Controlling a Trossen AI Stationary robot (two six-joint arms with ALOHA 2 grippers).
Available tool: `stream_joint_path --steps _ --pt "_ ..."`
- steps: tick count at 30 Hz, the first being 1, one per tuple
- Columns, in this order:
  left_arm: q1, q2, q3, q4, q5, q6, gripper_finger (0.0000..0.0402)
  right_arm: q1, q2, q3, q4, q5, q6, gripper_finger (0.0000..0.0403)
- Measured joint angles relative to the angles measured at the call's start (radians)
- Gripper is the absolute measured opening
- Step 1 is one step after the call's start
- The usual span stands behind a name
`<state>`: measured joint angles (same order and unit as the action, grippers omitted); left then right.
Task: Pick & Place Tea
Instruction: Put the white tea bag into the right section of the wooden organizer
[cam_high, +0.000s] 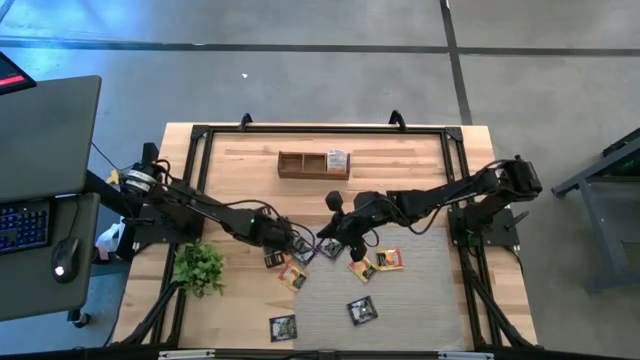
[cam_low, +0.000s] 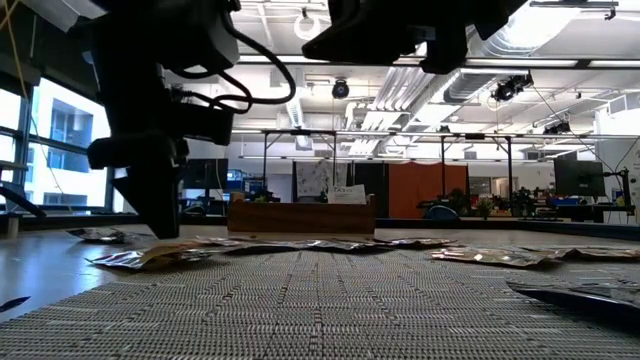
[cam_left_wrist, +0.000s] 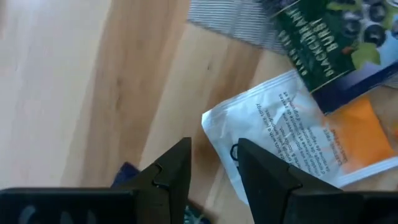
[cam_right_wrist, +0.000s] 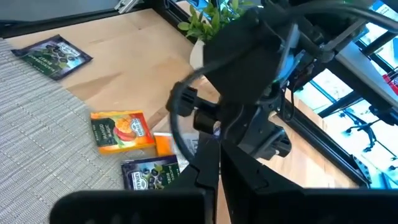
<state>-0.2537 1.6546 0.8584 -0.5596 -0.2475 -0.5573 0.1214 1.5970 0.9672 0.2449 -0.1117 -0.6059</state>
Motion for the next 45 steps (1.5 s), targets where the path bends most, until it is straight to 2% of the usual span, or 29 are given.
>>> stream_joint_path --steps 4,7,10,14,18,21,23,25,27,29,32,34,36,39,42,45 --pt "0.034 -0.002 -0.052 0.006 0.029 -0.018 0.0108 0.000 0.000 0.000 0.001 -0.001 -0.001 0.0012" --pt "0.056 -0.003 -0.073 0.017 0.051 -0.018 0.0063 0.000 0.000 0.000 0.000 -0.001 -0.001 0.0012" --pt "0.071 -0.008 -0.072 -0.005 0.011 -0.010 0.0013 0.000 0.001 0.000 0.001 -0.001 -0.002 0.0012" --pt "0.073 -0.021 -0.031 -0.037 -0.042 0.056 0.0016 0.000 0.001 0.000 0.000 0.000 -0.004 0.0012" --pt "0.073 -0.017 0.061 -0.136 -0.109 0.131 0.0014 0.000 0.001 0.000 -0.012 0.005 0.000 0.0012" --pt "0.079 -0.021 0.151 -0.212 -0.207 0.193 0.0003 0.011 -0.013 0.000 -0.084 0.087 -0.005 0.0012" --pt "0.091 -0.020 0.199 -0.235 -0.253 0.246 0.0003 0.016 -0.056 0.000 -0.209 0.184 -0.023 0.0012" --pt "0.117 -0.021 0.241 -0.207 -0.288 0.319 0.0004 0.012 -0.114 0.000 -0.352 0.236 0.024 0.0012" --pt "0.153 -0.021 0.270 -0.171 -0.316 0.398 0.0004 -0.010 -0.174 0.000 -0.503 0.195 0.134 0.0012" --pt "0.196 -0.021 0.295 -0.095 -0.327 0.493 0.0004 -0.039 -0.221 -0.005 -0.601 0.095 0.240 0.0012" --pt "0.269 -0.022 0.329 0.035 -0.302 0.671 0.0004 -0.074 -0.295 -0.103 -0.566 -0.033 0.281 0.0012" --pt "0.320 -0.015 0.349 0.111 -0.269 0.792 0.0004 -0.096 -0.348 -0.204 -0.483 -0.058 0.283 0.0012" --pt "0.364 0.011 0.378 0.198 -0.256 0.886 0.0004 -0.135 -0.412 -0.292 -0.448 -0.017 0.272 0.0012" --pt "0.419 0.047 0.422 0.239 -0.256 0.988 0.0004 -0.209 -0.523 -0.381 -0.409 0.073 0.301 0.0012" --pt "0.460 0.110 0.476 0.279 -0.258 1.084 0.0004 -0.289 -0.630 -0.447 -0.395 0.079 0.343 0.0012" --pt "0.492 0.186 0.528 0.274 -0.274 1.106 0.0004 -0.357 -0.720 -0.498 -0.364 0.077 0.363 0.0012"
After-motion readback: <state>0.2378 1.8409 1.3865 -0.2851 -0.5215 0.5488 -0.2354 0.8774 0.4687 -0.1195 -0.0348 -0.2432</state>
